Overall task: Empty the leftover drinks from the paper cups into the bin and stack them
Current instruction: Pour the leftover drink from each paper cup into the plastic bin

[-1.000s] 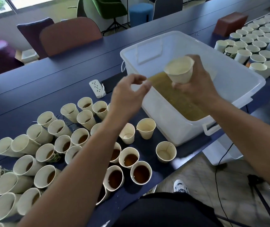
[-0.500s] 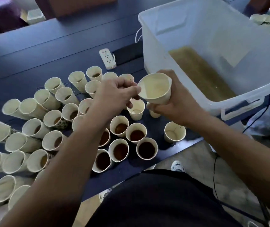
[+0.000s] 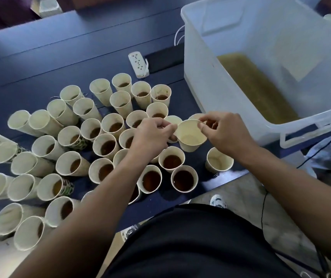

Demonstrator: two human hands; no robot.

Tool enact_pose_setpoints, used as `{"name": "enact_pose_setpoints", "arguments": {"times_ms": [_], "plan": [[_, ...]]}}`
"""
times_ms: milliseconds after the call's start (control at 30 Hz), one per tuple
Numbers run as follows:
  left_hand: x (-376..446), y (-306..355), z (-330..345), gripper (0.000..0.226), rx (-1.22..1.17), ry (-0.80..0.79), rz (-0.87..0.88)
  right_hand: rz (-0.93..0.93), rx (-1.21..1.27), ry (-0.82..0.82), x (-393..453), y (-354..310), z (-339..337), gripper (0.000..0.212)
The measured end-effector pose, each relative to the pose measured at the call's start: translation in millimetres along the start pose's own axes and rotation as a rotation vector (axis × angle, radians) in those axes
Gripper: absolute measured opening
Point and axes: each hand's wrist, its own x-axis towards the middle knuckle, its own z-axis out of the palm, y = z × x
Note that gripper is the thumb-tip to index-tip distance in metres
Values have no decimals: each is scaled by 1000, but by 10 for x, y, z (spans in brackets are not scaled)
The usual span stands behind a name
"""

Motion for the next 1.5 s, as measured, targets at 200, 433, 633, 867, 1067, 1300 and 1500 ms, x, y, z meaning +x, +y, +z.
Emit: {"name": "enact_pose_setpoints", "arguments": {"times_ms": [200, 433, 633, 867, 1067, 1300, 1500], "plan": [[149, -156, 19, 13, 512, -142, -46, 17, -150, 1, -29, 182, 120, 15], [142, -269, 120, 16, 803, -240, -22, 115, -180, -125, -60, 380, 341, 21], [185, -300, 178, 12, 885, -204, 17, 150, -254, -189, -85, 439, 386, 28], [195, -374, 209, 16, 920, -144, 81, -88, -331, 103, -143, 302, 260, 26], [170, -353, 204, 17, 909, -107, 98, -159, -234, 137, -136, 252, 178, 25], [257, -200, 67, 20, 845, -67, 71, -126, -156, 69, -173, 266, 210, 28], [260, 110, -145, 20, 762, 0, 91, -87, 9, -112, -155, 166, 200, 56]]}}
